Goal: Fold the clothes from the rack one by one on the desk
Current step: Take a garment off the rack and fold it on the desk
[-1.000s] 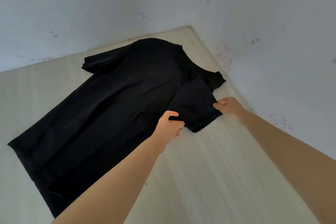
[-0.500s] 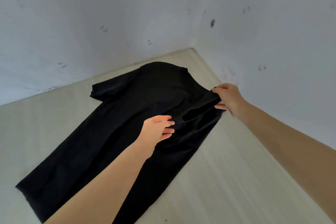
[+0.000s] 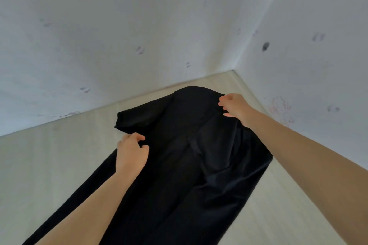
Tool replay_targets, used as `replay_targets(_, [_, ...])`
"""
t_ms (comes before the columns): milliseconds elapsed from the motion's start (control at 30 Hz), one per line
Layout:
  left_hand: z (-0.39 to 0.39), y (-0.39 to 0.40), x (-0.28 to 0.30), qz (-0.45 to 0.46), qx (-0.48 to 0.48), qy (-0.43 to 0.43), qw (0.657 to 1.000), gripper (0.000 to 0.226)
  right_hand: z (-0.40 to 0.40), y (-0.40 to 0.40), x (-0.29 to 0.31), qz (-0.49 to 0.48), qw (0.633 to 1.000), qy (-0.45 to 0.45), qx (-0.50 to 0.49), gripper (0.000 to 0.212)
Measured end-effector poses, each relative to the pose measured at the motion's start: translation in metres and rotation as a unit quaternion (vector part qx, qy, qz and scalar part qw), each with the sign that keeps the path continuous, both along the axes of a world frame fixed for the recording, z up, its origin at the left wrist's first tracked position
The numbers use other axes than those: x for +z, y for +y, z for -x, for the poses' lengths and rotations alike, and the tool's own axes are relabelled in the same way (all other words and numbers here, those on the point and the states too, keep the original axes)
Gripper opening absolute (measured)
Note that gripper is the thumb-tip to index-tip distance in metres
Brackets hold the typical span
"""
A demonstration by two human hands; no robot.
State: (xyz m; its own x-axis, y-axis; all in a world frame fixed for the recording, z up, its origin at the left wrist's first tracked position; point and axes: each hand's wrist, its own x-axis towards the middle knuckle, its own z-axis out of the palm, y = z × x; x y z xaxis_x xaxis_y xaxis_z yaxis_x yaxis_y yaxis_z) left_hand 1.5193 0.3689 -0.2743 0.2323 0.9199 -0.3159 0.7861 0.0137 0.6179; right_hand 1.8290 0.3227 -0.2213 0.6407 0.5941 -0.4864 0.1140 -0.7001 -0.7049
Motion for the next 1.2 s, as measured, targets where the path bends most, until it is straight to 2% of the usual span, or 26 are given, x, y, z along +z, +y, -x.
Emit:
replay_targets(200, [0.009, 0.015, -0.013, -0.061, -0.046, 0.092, 0.993, 0.054, 0.004, 0.059, -0.011, 0.037, 0.984, -0.118, 0.128, 0.037])
replay_targets(300, [0.006, 0.021, -0.02, -0.074, -0.042, 0.111, 0.99, 0.055, 0.008, 0.088, -0.022, 0.038, 0.964, -0.163, 0.206, 0.04])
replay_targets(400, [0.002, 0.028, -0.025, -0.079, -0.013, 0.092, 0.993, 0.045, 0.009, 0.111, -0.036, 0.043, 0.945, -0.18, 0.271, 0.044])
replay_targets(533, [0.004, 0.033, -0.026, -0.057, 0.046, 0.023, 0.997, 0.034, 0.007, 0.129, -0.054, 0.082, 0.916, -0.207, 0.333, 0.043])
replay_targets(633, [0.01, 0.034, -0.024, -0.044, 0.05, 0.037, 0.997, 0.024, 0.004, 0.133, -0.061, 0.094, 0.9, -0.254, 0.342, 0.035])
replay_targets(733, [0.017, 0.037, -0.023, -0.043, 0.03, 0.064, 0.997, 0.009, 0.003, 0.126, -0.056, 0.046, 0.906, -0.26, 0.33, 0.027])
replay_targets(800, [0.02, 0.037, -0.018, -0.059, 0.027, 0.047, 0.997, 0.004, 0.002, 0.115, -0.046, 0.002, 0.91, -0.268, 0.317, 0.021])
replay_targets(900, [0.02, 0.029, -0.006, -0.095, 0.006, 0.003, 0.995, 0.003, -0.003, 0.09, -0.029, -0.046, 0.91, -0.279, 0.303, 0.02])
replay_targets(1067, [0.021, -0.005, 0.019, -0.176, -0.068, 0.003, 0.982, 0.005, -0.011, 0.029, -0.006, -0.085, 0.918, -0.283, 0.265, 0.023])
replay_targets(1200, [0.025, -0.042, 0.021, -0.194, -0.142, 0.019, 0.971, 0.009, -0.017, -0.028, -0.008, -0.059, 0.923, -0.286, 0.251, 0.021])
